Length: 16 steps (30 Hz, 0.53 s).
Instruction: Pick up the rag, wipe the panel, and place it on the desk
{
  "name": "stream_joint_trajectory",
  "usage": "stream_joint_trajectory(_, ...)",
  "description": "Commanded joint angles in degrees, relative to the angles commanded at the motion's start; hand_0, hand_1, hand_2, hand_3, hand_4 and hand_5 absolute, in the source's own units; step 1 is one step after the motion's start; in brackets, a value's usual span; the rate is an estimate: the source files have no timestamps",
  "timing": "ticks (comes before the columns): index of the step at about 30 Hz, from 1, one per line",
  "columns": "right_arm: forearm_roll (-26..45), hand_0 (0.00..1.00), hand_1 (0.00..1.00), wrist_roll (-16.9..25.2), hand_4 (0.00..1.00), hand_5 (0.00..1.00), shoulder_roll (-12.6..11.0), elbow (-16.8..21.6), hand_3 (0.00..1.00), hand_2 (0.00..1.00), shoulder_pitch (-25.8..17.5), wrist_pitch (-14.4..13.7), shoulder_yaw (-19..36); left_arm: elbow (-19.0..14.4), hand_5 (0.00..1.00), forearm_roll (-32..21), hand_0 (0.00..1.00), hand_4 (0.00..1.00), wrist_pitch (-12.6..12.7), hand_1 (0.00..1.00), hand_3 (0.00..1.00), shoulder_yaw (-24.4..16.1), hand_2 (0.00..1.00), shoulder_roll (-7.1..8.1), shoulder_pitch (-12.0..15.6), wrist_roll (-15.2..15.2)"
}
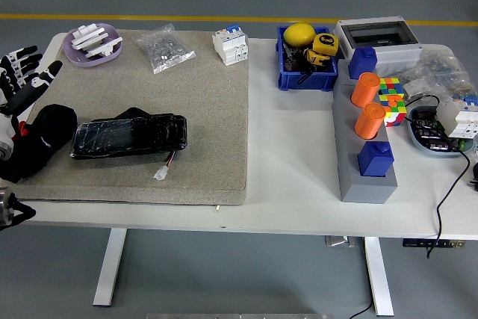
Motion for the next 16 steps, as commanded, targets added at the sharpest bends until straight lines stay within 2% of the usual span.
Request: stream_joint_trajectory(16,-0.5,0.738,0.496,-0.4,0.998,0.597,0.5,-0.4,0.599,0.651,0.6,-0.3,0.5,0.5,0.376,-0.5,0.766,0.950,0.0,0.817,0.712,-0.2,0.767,0.13,0.0,-0.2)
